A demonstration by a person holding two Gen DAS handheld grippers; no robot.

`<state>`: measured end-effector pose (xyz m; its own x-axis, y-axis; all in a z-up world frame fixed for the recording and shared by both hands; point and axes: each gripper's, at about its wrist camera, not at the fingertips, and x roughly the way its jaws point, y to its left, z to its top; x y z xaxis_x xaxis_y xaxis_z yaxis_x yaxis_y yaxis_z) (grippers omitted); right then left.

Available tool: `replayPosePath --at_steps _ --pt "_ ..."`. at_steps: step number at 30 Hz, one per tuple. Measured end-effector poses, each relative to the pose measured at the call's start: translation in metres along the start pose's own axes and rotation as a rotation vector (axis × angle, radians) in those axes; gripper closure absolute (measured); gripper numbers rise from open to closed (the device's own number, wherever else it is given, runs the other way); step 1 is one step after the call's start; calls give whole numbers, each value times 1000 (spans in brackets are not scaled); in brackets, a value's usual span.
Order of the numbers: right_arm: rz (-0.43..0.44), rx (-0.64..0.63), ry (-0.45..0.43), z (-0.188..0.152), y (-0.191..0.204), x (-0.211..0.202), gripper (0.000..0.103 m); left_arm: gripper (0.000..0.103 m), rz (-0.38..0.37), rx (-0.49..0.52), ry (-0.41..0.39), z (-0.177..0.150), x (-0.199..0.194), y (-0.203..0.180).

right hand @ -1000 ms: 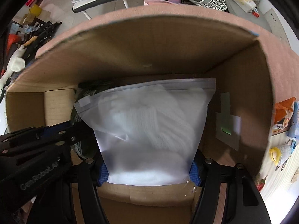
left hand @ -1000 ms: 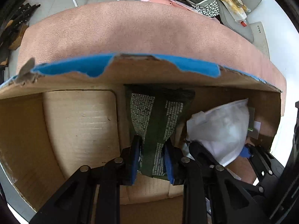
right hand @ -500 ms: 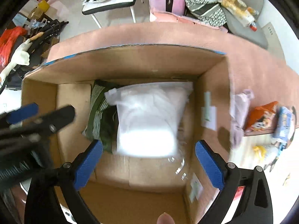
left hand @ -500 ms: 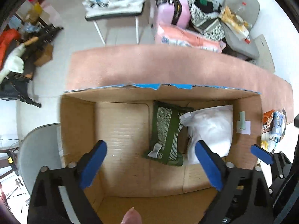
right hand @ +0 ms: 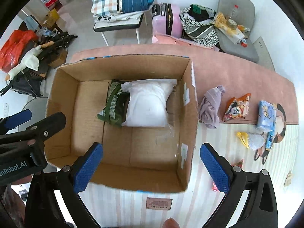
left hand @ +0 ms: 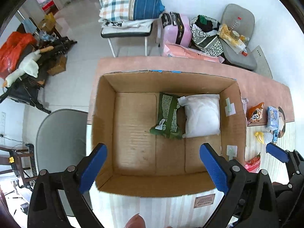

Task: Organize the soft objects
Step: 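Carry both items into the cardboard box and open both tools, then grasp the red snack pack with the left tool while the right tool grasps the blue tissue pack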

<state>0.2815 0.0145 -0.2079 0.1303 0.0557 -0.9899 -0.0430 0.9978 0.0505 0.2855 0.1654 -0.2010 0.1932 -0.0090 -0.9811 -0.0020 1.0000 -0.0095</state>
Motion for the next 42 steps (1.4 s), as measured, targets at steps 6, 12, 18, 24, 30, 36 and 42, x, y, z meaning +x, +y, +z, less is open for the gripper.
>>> replayPosePath --at_steps 6,12,18,24,30,36,42 --pt "17 -8 -56 -28 3 -35 0 3 20 -24 -65 -24 -32 6" --pt "52 -5 -82 -53 5 -56 0 3 37 -23 -93 -44 -53 5" --pt "128 58 -115 -67 -21 -69 0 3 68 63 -158 -50 -77 -36" --pt "65 180 -110 -69 -112 -78 0 3 80 219 -201 -27 -77 -127" --pt "-15 322 -31 -72 -246 -58 0 3 76 490 -147 -27 -31 -246" --pt "-39 447 74 -107 -366 -17 0 3 62 828 53 -78 61 -355" --pt "-59 495 202 -139 -437 43 0 3 164 1076 206 -138 149 -421"
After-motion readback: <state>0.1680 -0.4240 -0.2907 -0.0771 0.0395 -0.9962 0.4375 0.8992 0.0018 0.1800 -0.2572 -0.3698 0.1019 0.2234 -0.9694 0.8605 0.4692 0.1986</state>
